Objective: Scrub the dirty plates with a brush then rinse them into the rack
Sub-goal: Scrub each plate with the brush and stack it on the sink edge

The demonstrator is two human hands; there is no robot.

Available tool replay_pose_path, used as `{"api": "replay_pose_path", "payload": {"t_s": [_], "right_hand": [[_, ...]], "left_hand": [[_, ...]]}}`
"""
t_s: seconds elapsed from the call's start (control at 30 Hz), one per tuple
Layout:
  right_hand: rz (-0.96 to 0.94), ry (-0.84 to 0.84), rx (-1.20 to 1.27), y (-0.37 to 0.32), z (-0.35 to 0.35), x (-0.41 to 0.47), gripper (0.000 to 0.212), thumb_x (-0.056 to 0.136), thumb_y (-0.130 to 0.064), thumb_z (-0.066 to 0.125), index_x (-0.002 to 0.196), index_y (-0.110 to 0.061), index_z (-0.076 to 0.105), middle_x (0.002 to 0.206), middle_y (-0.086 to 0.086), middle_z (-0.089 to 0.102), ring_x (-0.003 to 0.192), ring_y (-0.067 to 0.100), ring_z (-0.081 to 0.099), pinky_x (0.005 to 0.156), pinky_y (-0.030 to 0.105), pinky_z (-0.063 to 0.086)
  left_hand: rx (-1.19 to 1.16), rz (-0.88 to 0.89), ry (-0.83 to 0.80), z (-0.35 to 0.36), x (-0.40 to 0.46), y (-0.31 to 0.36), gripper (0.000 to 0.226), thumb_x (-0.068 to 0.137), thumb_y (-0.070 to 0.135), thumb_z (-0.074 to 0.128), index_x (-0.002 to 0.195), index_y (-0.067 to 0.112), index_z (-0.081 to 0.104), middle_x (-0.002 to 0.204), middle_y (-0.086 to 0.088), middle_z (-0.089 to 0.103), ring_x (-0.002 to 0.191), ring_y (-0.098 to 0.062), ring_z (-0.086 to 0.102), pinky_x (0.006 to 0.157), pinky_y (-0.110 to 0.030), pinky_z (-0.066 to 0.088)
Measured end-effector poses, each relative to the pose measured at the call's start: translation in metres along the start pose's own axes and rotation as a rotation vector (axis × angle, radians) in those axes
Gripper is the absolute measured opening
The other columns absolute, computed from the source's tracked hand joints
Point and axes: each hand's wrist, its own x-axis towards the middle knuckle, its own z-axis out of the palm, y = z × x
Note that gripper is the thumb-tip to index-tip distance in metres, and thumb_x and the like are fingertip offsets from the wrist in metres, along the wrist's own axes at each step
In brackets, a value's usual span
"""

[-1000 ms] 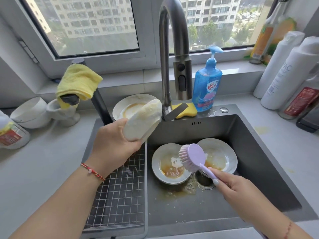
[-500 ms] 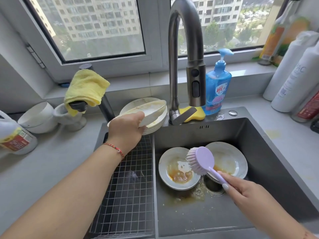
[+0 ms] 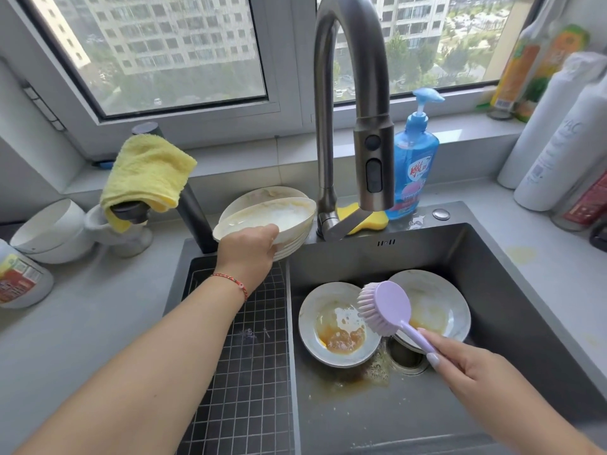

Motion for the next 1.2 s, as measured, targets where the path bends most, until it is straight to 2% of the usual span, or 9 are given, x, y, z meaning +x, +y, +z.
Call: {"api": "replay_pose_path", "payload": {"t_s": [0.1,0.33,0.63,0.73,0.83,0.93,1.0,1.1,1.2], "right_hand": [[0.001,0.009,-0.025,0.004,-0.001,0.002,0.047,0.097,-0.034,0.047,0.099,-0.080,0.037,0.083,-0.047,0.059,0.064,-0.012,0.054,0.061,0.006,0.040],[0.020,0.007,-0.067,0.009,-0.001,0.007,0.043,0.097,-0.037,0.045,0.111,-0.076,0.033,0.108,-0.047,0.052,0.081,-0.027,0.050,0.069,0.004,0.041],[0.097,-0.035,-0.095,0.023,-0.004,0.010,0.040,0.097,-0.035,0.046,0.118,-0.069,0.041,0.103,-0.025,0.068,0.070,-0.005,0.059,0.065,0.014,0.046],[0.102,-0.035,-0.079,0.029,-0.007,0.009,0.041,0.096,-0.036,0.047,0.109,-0.075,0.041,0.097,-0.017,0.070,0.069,0.007,0.060,0.067,0.022,0.049],[0.125,-0.031,-0.051,0.036,-0.010,0.007,0.040,0.097,-0.036,0.046,0.115,-0.072,0.044,0.083,-0.022,0.069,0.066,0.006,0.059,0.065,0.022,0.048],[0.143,-0.011,-0.054,0.045,-0.011,0.006,0.042,0.097,-0.040,0.044,0.113,-0.078,0.039,0.110,-0.007,0.068,0.102,0.019,0.063,0.088,0.033,0.051],[0.146,-0.003,-0.066,0.051,-0.012,0.006,0.043,0.097,-0.041,0.043,0.113,-0.080,0.037,0.115,-0.003,0.066,0.106,0.021,0.061,0.090,0.034,0.050],[0.139,0.007,-0.070,0.056,-0.015,0.005,0.044,0.097,-0.040,0.043,0.111,-0.081,0.035,0.115,-0.002,0.066,0.105,0.022,0.061,0.090,0.034,0.050],[0.136,0.017,-0.071,0.061,-0.018,0.005,0.046,0.097,-0.039,0.043,0.108,-0.084,0.034,0.112,-0.001,0.067,0.099,0.021,0.063,0.086,0.034,0.051]], "left_hand": [[0.025,0.005,-0.005,0.008,0.001,-0.001,0.031,0.064,0.005,0.088,0.063,0.010,0.058,0.048,-0.006,0.055,0.040,-0.030,0.053,0.038,-0.026,0.043],[-0.052,-0.043,-0.080,0.028,0.002,-0.003,0.017,0.092,0.008,0.064,0.076,0.005,0.061,0.067,-0.013,0.060,0.061,-0.031,0.051,0.053,-0.031,0.040],[-0.104,-0.074,-0.136,0.040,0.005,-0.002,0.024,0.100,0.010,0.051,0.078,0.008,0.060,0.071,-0.006,0.056,0.073,-0.029,0.052,0.062,-0.033,0.036],[-0.070,-0.118,-0.146,0.039,0.005,0.003,0.022,0.100,0.009,0.048,0.085,0.011,0.065,0.080,-0.009,0.065,0.083,-0.032,0.057,0.082,-0.040,0.047],[-0.043,-0.121,-0.001,0.046,0.001,0.013,0.025,0.100,0.015,0.049,0.117,0.006,0.065,0.113,-0.013,0.066,0.111,-0.034,0.056,0.107,-0.049,0.038],[-0.182,-0.053,0.261,0.057,-0.018,0.044,0.031,0.093,0.019,0.048,0.114,0.001,0.063,0.107,-0.014,0.064,0.101,-0.030,0.053,0.091,-0.044,0.046],[-0.290,0.006,0.274,0.073,-0.039,0.071,0.031,0.088,0.019,0.048,0.109,0.003,0.064,0.102,-0.013,0.064,0.096,-0.026,0.053,0.087,-0.037,0.045],[-0.490,-0.225,-0.010,0.090,-0.064,0.111,0.029,0.087,0.008,0.053,0.114,0.007,0.062,0.110,-0.008,0.059,0.102,-0.025,0.057,0.091,-0.034,0.046],[-0.698,-0.770,-0.381,0.117,-0.083,0.130,0.029,0.092,0.009,0.052,0.120,0.015,0.057,0.121,-0.003,0.053,0.108,-0.025,0.056,0.093,-0.029,0.043]]}}
